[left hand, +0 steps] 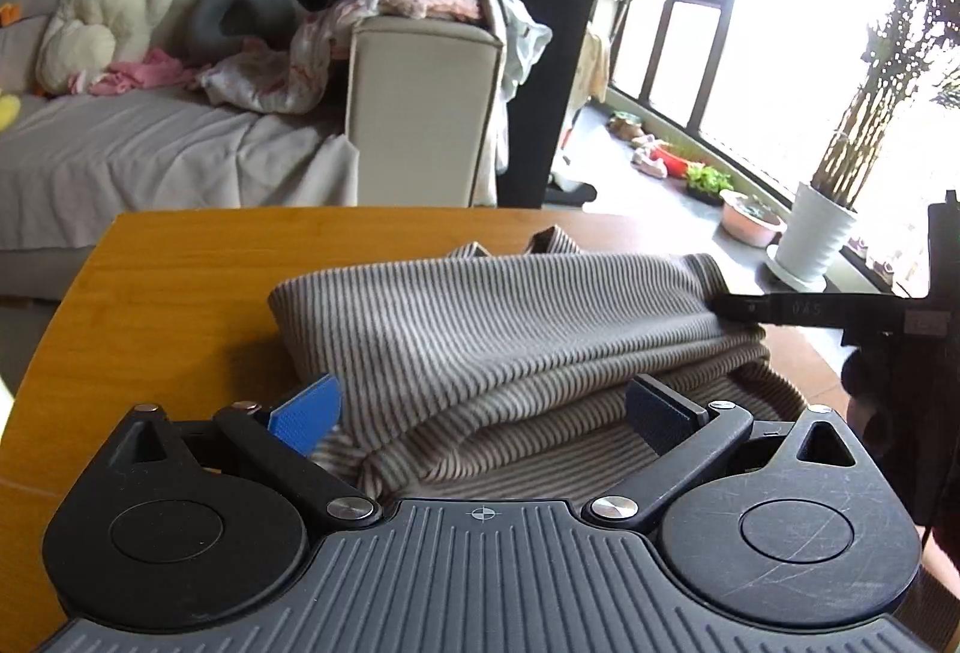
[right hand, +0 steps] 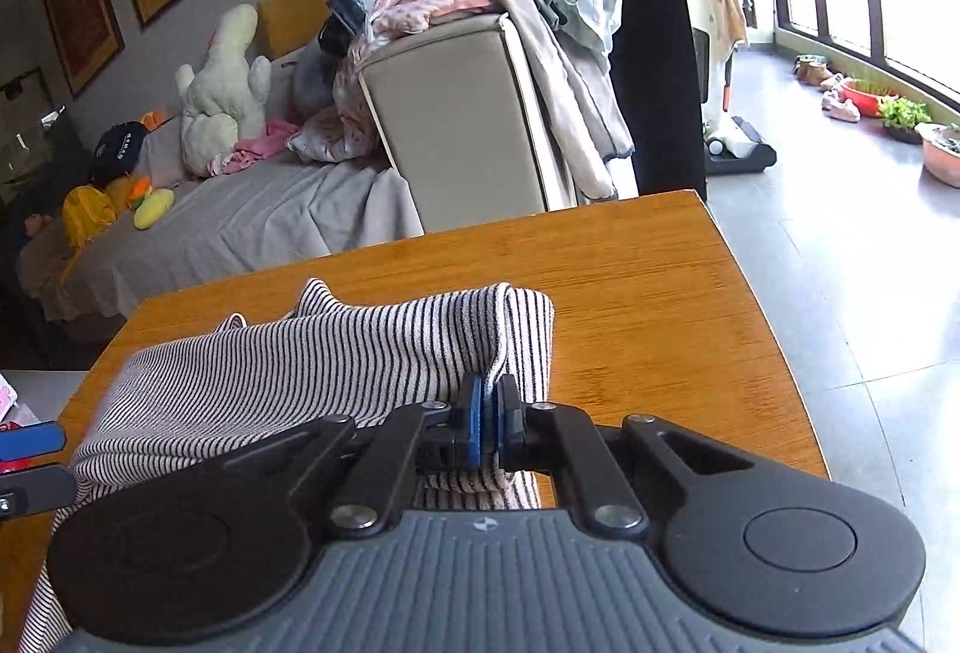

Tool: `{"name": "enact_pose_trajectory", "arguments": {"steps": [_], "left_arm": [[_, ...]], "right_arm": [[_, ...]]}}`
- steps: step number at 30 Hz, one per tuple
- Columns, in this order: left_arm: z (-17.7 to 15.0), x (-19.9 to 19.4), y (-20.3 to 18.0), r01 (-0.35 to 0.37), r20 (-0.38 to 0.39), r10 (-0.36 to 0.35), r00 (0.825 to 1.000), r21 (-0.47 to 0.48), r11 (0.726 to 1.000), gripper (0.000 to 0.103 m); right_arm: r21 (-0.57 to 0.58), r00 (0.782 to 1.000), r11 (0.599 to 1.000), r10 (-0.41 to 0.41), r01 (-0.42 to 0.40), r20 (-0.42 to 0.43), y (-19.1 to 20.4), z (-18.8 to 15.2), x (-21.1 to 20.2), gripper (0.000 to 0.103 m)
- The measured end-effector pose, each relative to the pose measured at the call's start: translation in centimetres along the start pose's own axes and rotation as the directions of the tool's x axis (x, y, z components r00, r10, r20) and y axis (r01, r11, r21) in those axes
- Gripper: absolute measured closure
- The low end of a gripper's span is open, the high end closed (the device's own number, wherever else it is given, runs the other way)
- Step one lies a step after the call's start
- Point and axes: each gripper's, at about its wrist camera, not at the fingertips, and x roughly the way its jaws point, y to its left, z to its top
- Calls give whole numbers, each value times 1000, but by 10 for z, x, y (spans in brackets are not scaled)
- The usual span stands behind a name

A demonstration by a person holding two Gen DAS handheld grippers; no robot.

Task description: Fold clothes

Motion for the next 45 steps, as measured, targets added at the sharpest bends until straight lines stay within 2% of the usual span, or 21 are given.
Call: {"name": "enact_pose_trajectory", "arguments": {"steps": [3,5,7,11,14,16,18,24,29,30,31,32,34,36,38,40,42,43,45], "left_arm": [[1,23,-2,-14,-8,14,1000,3,1000,0],[-6,34,-2,-71,-29,72,997,32,997,0],[-11,36,1,-89,-32,90,995,54,995,0],[-10,35,6,-77,-35,79,996,46,996,0],[-12,34,7,-72,-31,74,997,44,996,0],[-12,33,8,-71,-30,72,997,42,997,0],[-13,32,10,-71,-32,72,997,41,997,0],[-14,25,18,-74,-58,74,996,8,997,0],[-24,6,6,-46,-41,50,998,106,993,0],[-26,5,3,-51,-44,57,997,130,990,0],[-28,5,1,-59,-47,66,997,146,988,0],[-29,4,3,-67,-49,74,996,138,988,0],[-32,-3,10,-48,-47,52,998,84,995,0],[-38,-16,12,-23,-41,25,999,56,998,0],[-45,-26,11,-3,-36,5,999,65,998,0],[-51,-31,7,3,-40,0,999,90,996,0],[-58,-32,4,3,-49,2,999,114,993,0],[-60,-32,4,-1,-56,8,998,114,994,0],[-62,-31,6,0,-65,7,998,107,994,0]], "right_arm": [[-29,1000,999,-25,25,3,4,-1,-7,95],[-42,999,998,-45,46,25,7,-2,-15,89],[-55,997,996,-63,66,55,11,-2,-25,87],[-51,993,999,13,-7,117,23,1,-39,87],[-40,992,997,70,-67,100,30,-6,-34,80],[-36,996,998,54,-52,68,31,-16,-23,72],[-38,996,998,52,-50,70,30,-29,-16,72],[-45,993,998,58,-54,100,31,-35,-20,70],[-45,992,999,16,-11,123,38,-37,-29,70],[-24,995,1000,22,-19,97,43,-37,-33,70],[20,996,997,69,-70,60,46,-37,-36,70],[92,989,985,147,-148,17,48,-39,-38,70],[236,955,932,294,-275,-49,53,-42,-40,66],[361,918,872,386,-332,-89,61,-46,-29,61],[483,873,794,475,-369,-114,68,-49,-16,56],[610,832,705,539,-362,-129,74,-53,4,50],[721,796,618,586,-314,-155,82,-60,28,50],[752,787,591,595,-291,-163,85,-63,36,50],[783,783,566,597,-259,-173,92,-66,49,51]]}}
